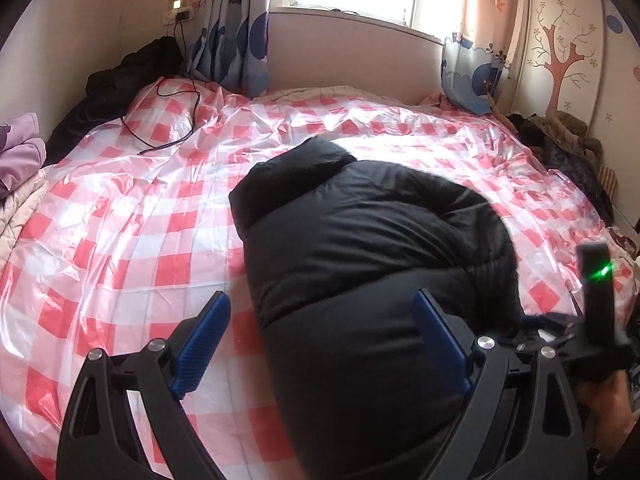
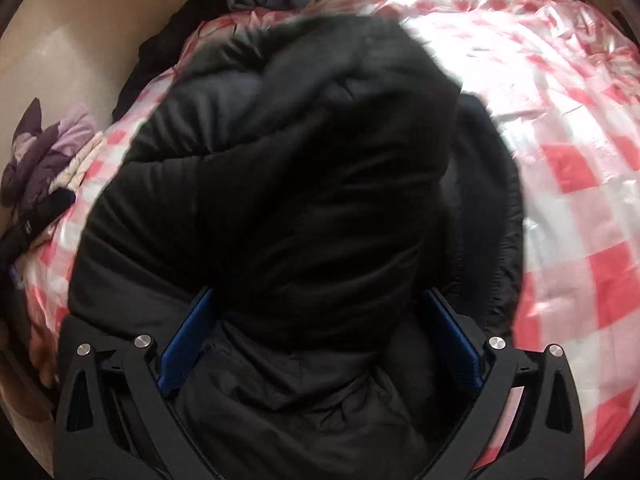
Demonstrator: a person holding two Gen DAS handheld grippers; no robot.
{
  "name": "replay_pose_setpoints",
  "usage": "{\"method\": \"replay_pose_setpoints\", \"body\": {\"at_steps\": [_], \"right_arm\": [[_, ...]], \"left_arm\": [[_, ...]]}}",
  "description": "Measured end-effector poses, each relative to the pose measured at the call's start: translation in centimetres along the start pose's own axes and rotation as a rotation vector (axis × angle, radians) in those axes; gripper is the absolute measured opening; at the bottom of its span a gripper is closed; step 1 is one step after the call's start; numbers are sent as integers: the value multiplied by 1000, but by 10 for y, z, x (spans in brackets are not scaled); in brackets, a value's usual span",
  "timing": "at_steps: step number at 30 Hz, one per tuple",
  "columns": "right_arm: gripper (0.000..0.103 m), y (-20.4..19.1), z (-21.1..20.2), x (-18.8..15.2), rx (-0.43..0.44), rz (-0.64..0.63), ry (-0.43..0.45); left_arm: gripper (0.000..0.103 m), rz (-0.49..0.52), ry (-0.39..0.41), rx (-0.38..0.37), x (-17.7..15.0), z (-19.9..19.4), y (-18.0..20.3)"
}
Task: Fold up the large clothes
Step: 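Press and smooth the folded jacket bundle with both open tools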
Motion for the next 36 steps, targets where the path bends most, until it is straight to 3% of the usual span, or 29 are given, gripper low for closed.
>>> {"method": "replay_pose_setpoints", "body": {"at_steps": [5, 7, 11, 14, 21, 27, 30, 33, 36], "right_arm": [[96, -10, -49, -3, -36, -9, 132], [96, -4, -48, -16, -36, 26, 110], [96, 17, -29, -33, 69, 124, 72], [96, 12, -15, -31, 68, 72, -3], [96, 36, -50, 6, 45, 122, 145], [96, 60, -23, 53, 63, 140, 145], [96, 74, 5, 41, 114, 212, 104], [96, 85, 19, 34, 149, 248, 74], [96, 87, 23, 35, 152, 258, 67]], "left_arm": [[91, 95, 61, 49, -9, -11, 12], [92, 121, 81, 46, -10, -15, 14], [92, 115, 89, 33, -13, -19, 15], [92, 117, 100, 27, -12, -21, 16], [92, 110, 111, 22, -11, -22, 16], [92, 109, 109, 6, -11, -20, 22], [92, 105, 93, 2, -12, -14, 21], [92, 37, 35, -53, -8, -6, 11], [96, -108, -34, -140, -1, 6, -9]]}}
Point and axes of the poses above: each gripper's, at about its wrist camera, not at the fingertips, and z roughly the way its jaws point, y to its right, x to its top, the point moved 1 cm from there along z, roughly the way its jaws point, and after that the axes turned 15 degrees about -z, right-handed, at the moved point
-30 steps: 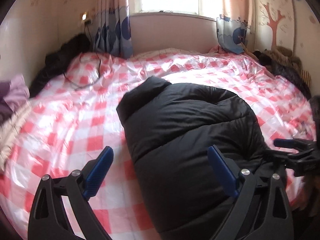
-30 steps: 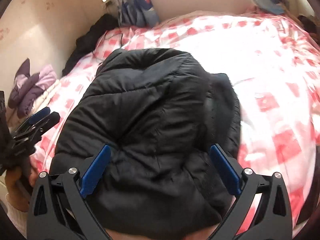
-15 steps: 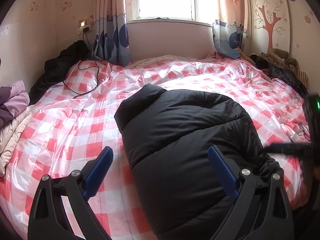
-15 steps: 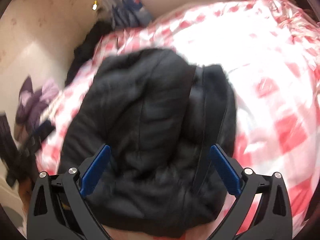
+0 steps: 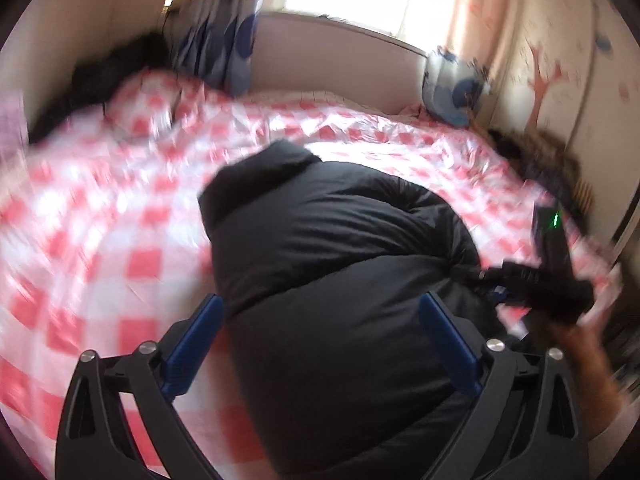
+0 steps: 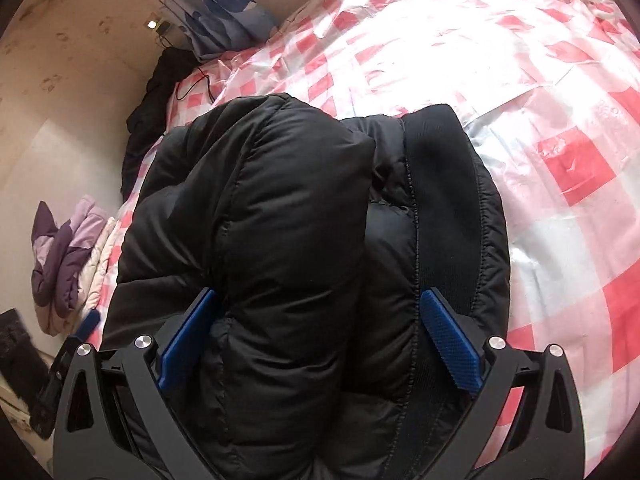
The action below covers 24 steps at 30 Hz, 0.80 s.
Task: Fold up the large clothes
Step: 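Press and smooth the folded jacket bundle with both open tools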
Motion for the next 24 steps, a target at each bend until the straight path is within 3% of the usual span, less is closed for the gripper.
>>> {"method": "replay_pose_setpoints", "body": {"at_steps": [3, 6, 8, 10, 15, 20, 24], "right_arm": [[96, 1, 3, -2, -1, 6, -9], [96, 3, 8, -3, 9, 22, -15], [97, 6, 15, -5, 25, 40, -19], [97, 8, 22, -7, 47, 66, -22], [97, -1, 48, -5, 126, 120, -9], [97, -78, 95, -5, 252, 39, -51], [97, -136, 123, -11, 287, -74, -99]], "left_arm": [[96, -206, -116, -67, 7, 22, -33], [96, -330, -201, -71, 3, 50, -60], [96, -426, -317, -198, -3, 70, -64], [96, -368, -316, -188, -5, 74, -54], [96, -271, -271, -247, -3, 50, -35], [96, -243, -131, -114, 16, -14, -67], [96, -285, -105, -13, 25, -44, -117]]}}
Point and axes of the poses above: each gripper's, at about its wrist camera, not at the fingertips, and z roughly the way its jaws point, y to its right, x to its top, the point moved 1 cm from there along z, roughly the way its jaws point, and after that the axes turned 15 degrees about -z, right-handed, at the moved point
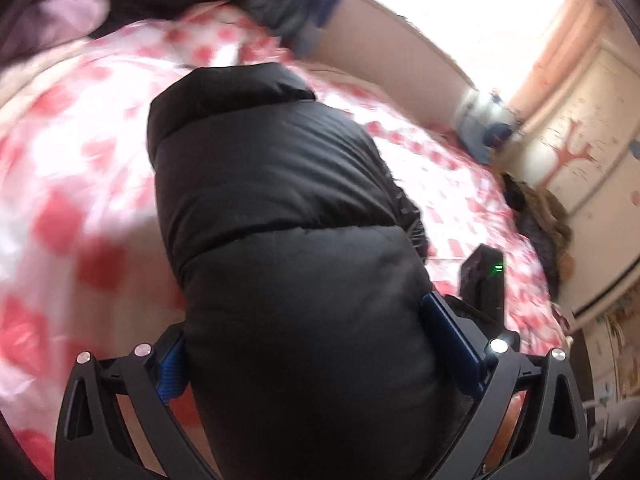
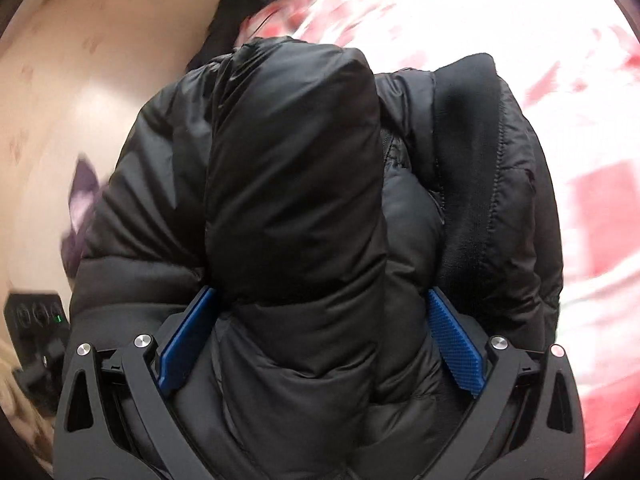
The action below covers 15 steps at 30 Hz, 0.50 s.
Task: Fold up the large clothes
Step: 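Press and smooth the folded jacket bundle with both open tools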
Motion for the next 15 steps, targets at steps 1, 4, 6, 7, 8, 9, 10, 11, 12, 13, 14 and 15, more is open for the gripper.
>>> {"method": "replay_pose_setpoints", "body": {"at_steps": [1, 4, 6, 7, 8, 9, 10, 11, 12, 13, 14, 15], "right_arm": [[97, -10, 7, 1, -29, -36, -23], [97, -20, 11, 4, -89, -85, -53], [97, -18, 7, 4, -78, -65, -68], [97, -18, 2, 5, -80, -61, -73], [97, -17, -4, 6, -89, -57, -67], [97, -18, -12, 10, -102, -61, -54], [97, -20, -21, 9, -120, -76, -34], [97, -26, -32, 8, -155, -115, -11], [97, -31, -38, 3, -198, -151, -14], [97, -38, -38, 1, -254, -204, -37], [97, -43, -36, -4, -294, -240, -68], [97, -45, -32, -8, -317, -271, -109]], "left_arm": [[96, -18, -22, 30, 2, -1, -14], [97, -58, -104, 121, 0, 6, -51], [96, -37, -80, 141, -3, -3, -52], [96, -12, -46, 163, -4, -11, -49], [96, 25, 23, 206, -5, -24, -42], [96, 48, 73, 242, -6, -31, -37], [96, 80, 147, 283, -7, -41, -28], [96, 103, 197, 296, -8, -48, -22], [96, 143, 257, 297, -10, -58, -13], [96, 184, 285, 285, -15, -61, -1], [96, 219, 292, 278, -19, -61, 6], [96, 250, 289, 281, -22, -57, 14]]}}
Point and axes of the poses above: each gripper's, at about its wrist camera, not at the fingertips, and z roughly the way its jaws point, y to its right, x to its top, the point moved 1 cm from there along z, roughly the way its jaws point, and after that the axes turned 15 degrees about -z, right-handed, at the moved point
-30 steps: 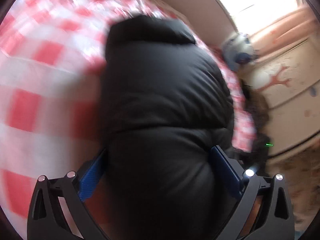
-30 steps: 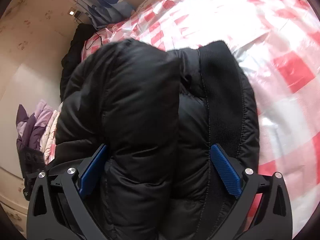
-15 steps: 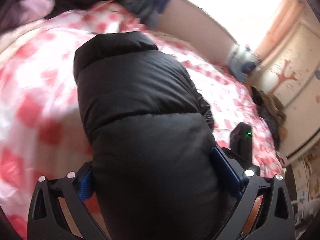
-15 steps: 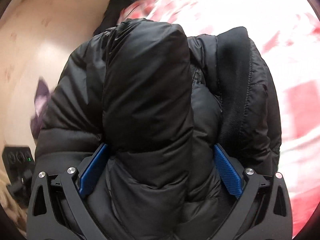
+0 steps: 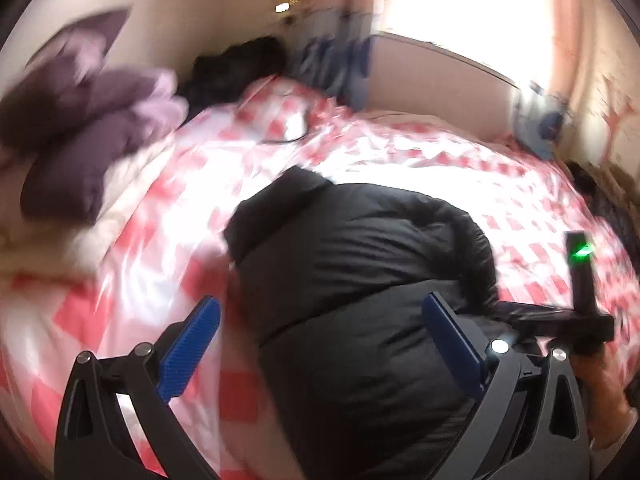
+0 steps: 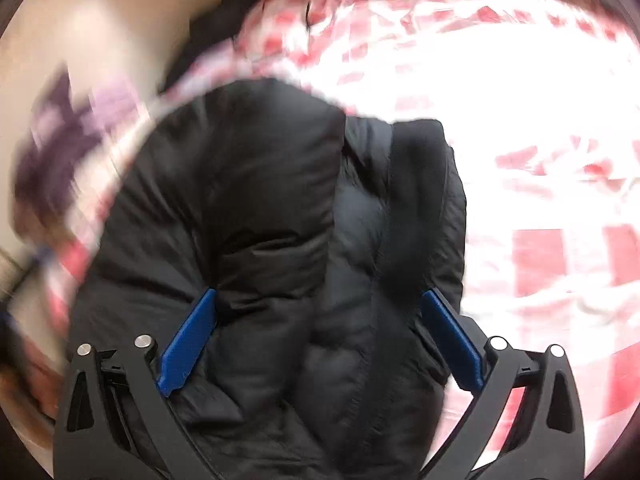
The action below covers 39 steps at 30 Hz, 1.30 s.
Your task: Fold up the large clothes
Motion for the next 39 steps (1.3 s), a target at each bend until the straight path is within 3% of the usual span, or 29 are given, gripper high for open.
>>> {"method": "replay_pose_setpoints", "body": {"at_steps": [2, 5, 9, 14, 19, 27, 33, 39], "right_arm": [[97, 2, -11, -3, -33, -2, 20], [97, -21, -68, 0, -100, -132, 198], [97, -54, -113, -5, -167, -235, 325], [97, -88, -99, -2, -265, -295, 273], [97, -94, -91, -6, -245, -273, 221], [97, -91, -91, -2, -212, -242, 189], [97, -88, -86, 0, -206, -225, 167], [97, -91, -83, 1, -236, -241, 156]], "left_arm": [[96, 67, -15, 27, -7, 8, 18], [96, 134, -25, 72, -12, 14, 22], [96, 191, 71, 121, -18, -6, 43], [96, 91, 162, 200, -9, -27, 35], [96, 31, 112, 336, -4, -20, 20], [96, -178, -79, 222, -5, -16, -4], [96, -144, -114, 189, -9, -16, 11], [96, -98, -117, 210, -11, -12, 16]]}}
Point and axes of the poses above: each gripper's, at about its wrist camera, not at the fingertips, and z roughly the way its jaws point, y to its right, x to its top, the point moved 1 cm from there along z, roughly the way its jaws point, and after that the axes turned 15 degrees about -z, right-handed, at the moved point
